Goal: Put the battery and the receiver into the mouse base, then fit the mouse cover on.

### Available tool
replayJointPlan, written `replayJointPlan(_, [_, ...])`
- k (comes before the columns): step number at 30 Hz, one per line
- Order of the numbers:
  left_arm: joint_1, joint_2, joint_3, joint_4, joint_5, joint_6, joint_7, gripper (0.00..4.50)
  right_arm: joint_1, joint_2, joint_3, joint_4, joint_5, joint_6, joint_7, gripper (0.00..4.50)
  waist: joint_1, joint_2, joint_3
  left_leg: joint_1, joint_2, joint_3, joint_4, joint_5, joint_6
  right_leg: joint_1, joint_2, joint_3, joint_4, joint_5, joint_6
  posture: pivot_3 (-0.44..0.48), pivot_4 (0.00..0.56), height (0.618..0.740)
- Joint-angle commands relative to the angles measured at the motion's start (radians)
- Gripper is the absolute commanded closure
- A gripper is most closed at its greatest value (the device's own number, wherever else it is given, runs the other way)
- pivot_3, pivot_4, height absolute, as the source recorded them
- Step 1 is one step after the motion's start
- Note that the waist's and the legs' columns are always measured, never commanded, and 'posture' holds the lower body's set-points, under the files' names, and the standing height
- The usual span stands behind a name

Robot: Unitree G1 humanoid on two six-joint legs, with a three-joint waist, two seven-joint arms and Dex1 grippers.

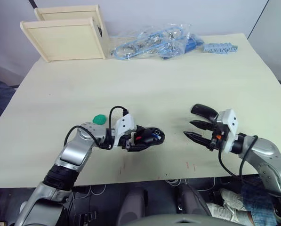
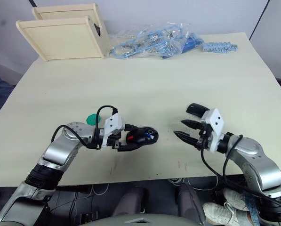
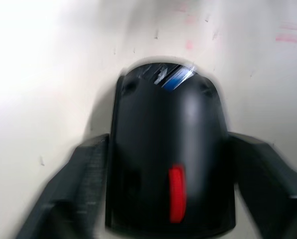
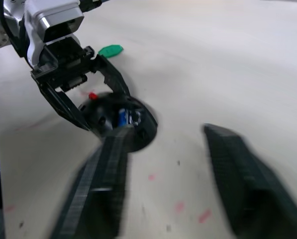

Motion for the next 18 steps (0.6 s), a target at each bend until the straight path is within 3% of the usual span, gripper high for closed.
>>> replayJointPlan(1, [0.017,0.019,0.069,-0.024,-0.033,-0.002,0.011,0.0,0.05,-0.041,-0.079,-0.052,0.035,-0.041,0.034,0.11,0.002,-0.001,0.001,0.0,0.0,0.0,0.0,0.0,0.0,0.0,0.0,0.0,0.0,0.0,0.0,0.0,0.15,0.74])
replayJointPlan(8, [0.105,0.078,0.214,-0.083,-0.148,0.009,-0.025,0.0,0.149,-0.093,-0.188,-0.054,0.052,-0.087,0.07,0.11,0.005,-0.003,0.003,0.0,0.0,0.0,0.0,0.0,0.0,0.0,0.0,0.0,0.0,0.0,0.0,0.0,0.15,0.74])
replayJointPlan(14, [0.285,0.123,0.393,-0.187,-0.277,0.022,-0.054,0.0,0.186,-0.124,-0.283,-0.026,0.062,-0.106,0.077,0.11,0.003,-0.003,0.005,0.0,0.001,0.0,0.0,0.0,0.0,0.0,-0.001,0.001,0.0,0.0,0.0,0.0,0.15,0.74])
replayJointPlan(18, [0.367,0.125,0.448,-0.229,-0.312,0.019,-0.044,0.0,0.17,-0.131,-0.294,-0.008,0.051,-0.12,0.068,0.11,0.01,-0.003,0.005,0.0,0.001,0.0,0.0,0.0,0.0,0.0,-0.001,0.001,-0.001,0.0,0.0,0.0,0.15,0.74])
